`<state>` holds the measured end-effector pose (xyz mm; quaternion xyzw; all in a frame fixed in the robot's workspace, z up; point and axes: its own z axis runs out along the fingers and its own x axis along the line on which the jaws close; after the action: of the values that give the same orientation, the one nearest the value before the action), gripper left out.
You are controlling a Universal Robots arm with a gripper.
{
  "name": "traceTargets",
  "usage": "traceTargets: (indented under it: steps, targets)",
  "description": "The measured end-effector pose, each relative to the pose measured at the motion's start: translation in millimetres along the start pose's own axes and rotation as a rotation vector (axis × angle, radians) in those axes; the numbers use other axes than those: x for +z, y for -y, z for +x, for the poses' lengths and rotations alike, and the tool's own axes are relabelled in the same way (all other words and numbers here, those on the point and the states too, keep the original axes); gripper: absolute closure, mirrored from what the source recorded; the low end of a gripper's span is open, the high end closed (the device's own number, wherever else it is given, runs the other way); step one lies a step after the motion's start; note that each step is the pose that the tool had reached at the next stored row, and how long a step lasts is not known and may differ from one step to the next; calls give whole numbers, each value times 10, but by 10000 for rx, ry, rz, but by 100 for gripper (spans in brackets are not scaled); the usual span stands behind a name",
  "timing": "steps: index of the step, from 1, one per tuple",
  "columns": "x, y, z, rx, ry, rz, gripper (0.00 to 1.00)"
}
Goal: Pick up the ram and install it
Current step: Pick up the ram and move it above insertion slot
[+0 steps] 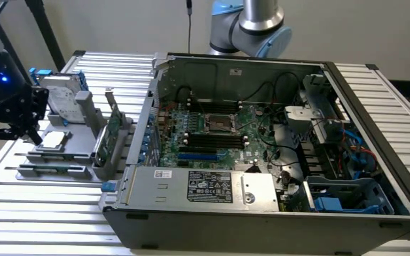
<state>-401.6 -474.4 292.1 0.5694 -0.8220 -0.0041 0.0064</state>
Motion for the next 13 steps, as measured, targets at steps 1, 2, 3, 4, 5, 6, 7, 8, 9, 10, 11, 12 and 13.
traceTargets:
  steps: [1,2,3,4,5,6,7,8,9,10,11,12,13]
  targets:
    - [3,0,0,-195,-3,1,89]
    - [5,0,0,-365,-5,2,89]
    - [8,0,0,-555,-8,3,89]
    - [10,0,0,-735,-11,4,89]
    - [13,0,0,-921,-14,5,89]
    - [16,0,0,-1100,-16,6,89]
    - [18,0,0,-1281,-19,8,89]
    - [20,0,0,-1459,-21,8,89]
    - [23,0,0,-1645,-24,9,89]
    - [25,1,0,-1825,-26,10,89]
    - [27,0,0,-2005,-30,12,89]
    - [30,0,0,-2185,-32,13,89]
    - [32,1,0,-2370,-34,14,89]
